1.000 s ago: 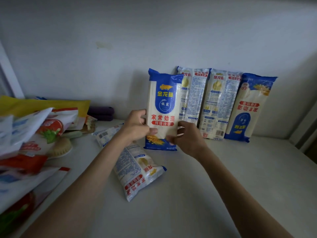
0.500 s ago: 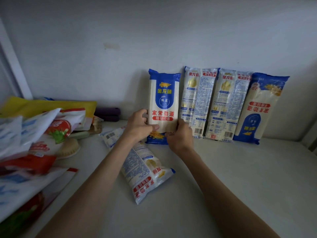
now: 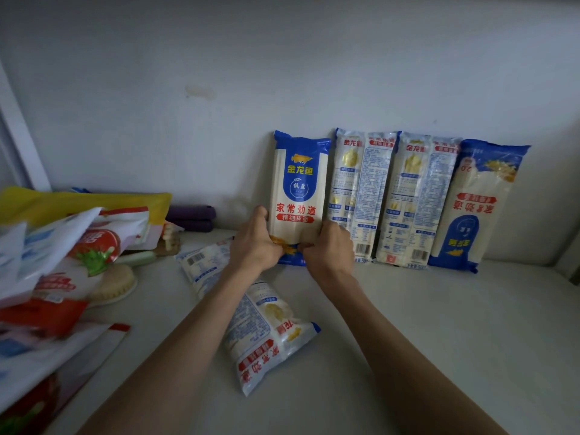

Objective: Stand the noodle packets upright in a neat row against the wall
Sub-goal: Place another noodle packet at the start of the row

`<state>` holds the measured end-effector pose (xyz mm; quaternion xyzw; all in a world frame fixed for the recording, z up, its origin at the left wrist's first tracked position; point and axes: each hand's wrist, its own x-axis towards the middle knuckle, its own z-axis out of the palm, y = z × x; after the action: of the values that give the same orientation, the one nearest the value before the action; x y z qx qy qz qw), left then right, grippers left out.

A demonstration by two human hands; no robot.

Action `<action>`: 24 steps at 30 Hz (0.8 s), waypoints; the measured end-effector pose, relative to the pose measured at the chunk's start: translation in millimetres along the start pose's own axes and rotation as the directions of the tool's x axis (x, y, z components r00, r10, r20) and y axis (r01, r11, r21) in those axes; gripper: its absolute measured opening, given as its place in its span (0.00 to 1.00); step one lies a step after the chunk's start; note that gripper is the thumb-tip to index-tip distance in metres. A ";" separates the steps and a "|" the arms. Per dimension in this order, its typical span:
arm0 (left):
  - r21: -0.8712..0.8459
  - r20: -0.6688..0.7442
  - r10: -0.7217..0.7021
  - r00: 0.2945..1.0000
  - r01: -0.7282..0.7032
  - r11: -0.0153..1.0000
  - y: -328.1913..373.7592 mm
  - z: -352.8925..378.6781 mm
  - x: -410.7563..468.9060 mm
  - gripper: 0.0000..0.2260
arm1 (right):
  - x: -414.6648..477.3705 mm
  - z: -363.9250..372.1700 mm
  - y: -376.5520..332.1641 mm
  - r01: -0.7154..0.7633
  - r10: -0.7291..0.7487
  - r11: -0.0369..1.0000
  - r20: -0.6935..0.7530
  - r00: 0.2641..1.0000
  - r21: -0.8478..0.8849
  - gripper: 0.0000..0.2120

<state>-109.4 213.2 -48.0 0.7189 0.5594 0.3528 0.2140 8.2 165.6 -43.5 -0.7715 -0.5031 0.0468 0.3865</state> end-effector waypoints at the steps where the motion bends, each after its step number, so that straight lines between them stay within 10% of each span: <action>1: 0.010 -0.007 0.007 1.000 -0.007 1.000 0.8 0.8 0.6 0.23 | 0.5 0.0 0.5 -0.003 0.003 1.000 -0.005 1.000 -0.006 0.17; 24: 0.052 -0.053 0.053 0.997 -0.051 0.997 14.9 12.0 11.9 0.17 | 10.8 -10.4 2.2 -0.135 0.088 0.971 0.226 0.970 0.198 0.16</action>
<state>-89.2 221.3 -42.2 0.7285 0.5549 0.3635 0.1711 19.9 168.2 -34.3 -0.7434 -0.4898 0.2055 0.4065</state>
